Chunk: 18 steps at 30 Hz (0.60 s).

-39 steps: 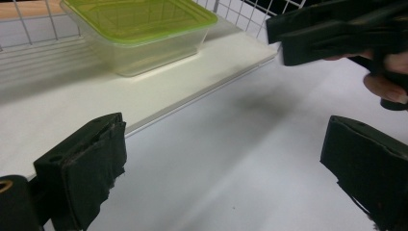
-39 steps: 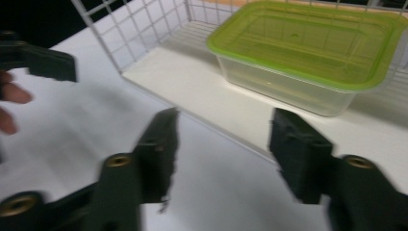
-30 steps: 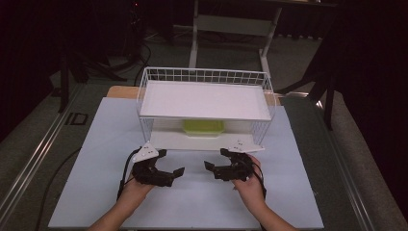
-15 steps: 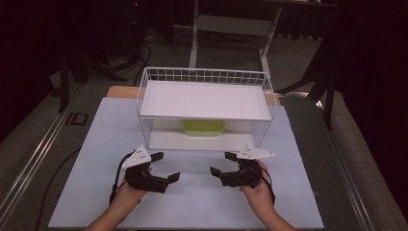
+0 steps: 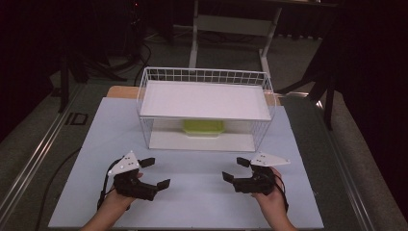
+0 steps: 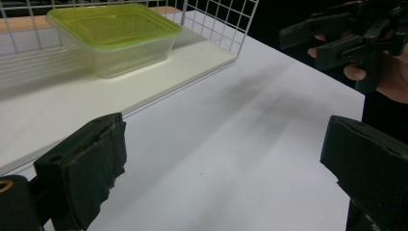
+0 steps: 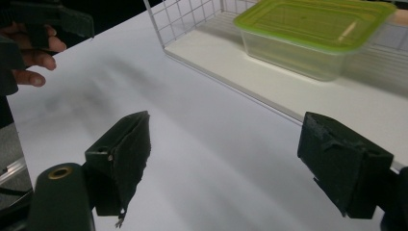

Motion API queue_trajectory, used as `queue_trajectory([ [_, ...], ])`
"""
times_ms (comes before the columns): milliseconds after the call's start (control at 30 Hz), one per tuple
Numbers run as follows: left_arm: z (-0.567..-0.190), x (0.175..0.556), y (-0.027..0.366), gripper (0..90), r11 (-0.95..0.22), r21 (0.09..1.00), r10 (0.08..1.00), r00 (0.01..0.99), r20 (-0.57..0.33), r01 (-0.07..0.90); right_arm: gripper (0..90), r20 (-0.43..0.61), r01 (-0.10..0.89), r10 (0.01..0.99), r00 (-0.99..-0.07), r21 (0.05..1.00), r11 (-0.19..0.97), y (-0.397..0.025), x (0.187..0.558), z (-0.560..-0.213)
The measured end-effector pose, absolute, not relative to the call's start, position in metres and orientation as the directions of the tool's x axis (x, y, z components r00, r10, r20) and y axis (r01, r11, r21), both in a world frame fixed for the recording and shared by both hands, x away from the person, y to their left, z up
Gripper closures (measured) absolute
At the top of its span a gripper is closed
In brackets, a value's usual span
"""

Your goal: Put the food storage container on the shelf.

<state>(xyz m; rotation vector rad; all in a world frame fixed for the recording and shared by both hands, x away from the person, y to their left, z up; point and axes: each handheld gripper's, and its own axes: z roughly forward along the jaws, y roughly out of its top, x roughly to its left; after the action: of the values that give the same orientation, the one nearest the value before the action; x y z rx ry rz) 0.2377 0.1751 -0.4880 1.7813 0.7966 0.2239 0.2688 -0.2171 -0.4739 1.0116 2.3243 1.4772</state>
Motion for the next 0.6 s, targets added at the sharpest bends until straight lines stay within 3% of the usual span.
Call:
queue_trajectory([
  [600, -0.502, 0.216, 0.197, 3.1, -0.168, 0.896, 0.646, 0.732, -0.215, 0.412, 18.8, 0.189, 0.471, 0.656, -0.731, 0.835, 0.285, -0.254, 0.242, -0.479],
])
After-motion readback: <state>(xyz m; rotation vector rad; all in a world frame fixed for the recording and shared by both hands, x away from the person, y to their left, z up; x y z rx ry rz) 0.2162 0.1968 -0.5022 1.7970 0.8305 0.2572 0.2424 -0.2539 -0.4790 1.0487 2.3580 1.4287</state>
